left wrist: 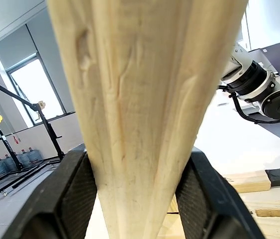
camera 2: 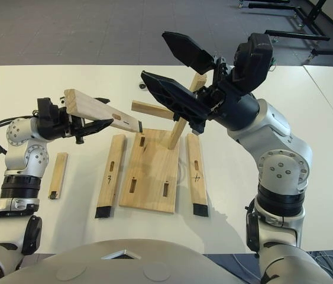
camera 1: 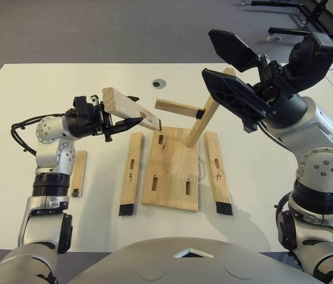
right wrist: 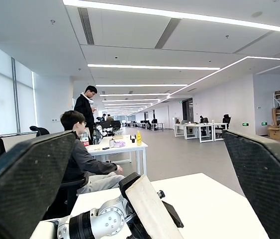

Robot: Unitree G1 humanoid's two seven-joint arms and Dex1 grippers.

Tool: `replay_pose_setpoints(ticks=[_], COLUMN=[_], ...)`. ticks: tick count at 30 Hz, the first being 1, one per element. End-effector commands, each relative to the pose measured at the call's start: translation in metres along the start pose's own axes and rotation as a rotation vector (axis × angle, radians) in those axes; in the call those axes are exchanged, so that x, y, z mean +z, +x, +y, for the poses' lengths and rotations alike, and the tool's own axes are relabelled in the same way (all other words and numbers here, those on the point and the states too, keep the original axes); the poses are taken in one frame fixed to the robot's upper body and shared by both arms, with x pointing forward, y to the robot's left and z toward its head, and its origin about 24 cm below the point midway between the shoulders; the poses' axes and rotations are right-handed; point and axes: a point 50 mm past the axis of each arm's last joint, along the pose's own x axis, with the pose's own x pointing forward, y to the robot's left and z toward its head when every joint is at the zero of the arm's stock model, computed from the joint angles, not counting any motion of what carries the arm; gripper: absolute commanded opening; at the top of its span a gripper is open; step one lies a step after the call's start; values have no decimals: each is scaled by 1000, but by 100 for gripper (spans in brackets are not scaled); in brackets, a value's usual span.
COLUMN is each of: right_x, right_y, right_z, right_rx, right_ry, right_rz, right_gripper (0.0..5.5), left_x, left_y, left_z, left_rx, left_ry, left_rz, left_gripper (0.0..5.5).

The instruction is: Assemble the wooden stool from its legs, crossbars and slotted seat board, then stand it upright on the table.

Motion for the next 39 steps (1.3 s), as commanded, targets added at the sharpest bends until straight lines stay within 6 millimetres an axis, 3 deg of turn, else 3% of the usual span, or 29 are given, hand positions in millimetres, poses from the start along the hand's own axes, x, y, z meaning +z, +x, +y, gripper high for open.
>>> replay_pose_setpoints(ticks=[1, 10, 16, 23, 31, 39], right_x=[1, 5, 29, 17, 12, 11], right_y=[2, 2, 0, -13, -8, -6], right_z=[-1, -1, -19, -31, -29, -28], right_rx=[12, 15, -124, -292, -280, -273], right_ry=[-14, -22, -52, -142, -114, -108], right_rz=[5, -14, -204, -189, -215, -209], right_gripper=[539, 539, 539, 539, 539, 539], left_x=[-6, -20, -11, -6, 6, -3], left_y=[3, -5, -6, -5, -8, -5], left_z=[-7, -19, -11, -6, 9, 3], left_rx=[-50, -76, -70, -70, -78, -110], left_ry=[-43, -96, -67, -43, -15, -42], left_rz=[28, 93, 97, 92, 100, 110], left_gripper=[210, 210, 210, 210, 210, 210])
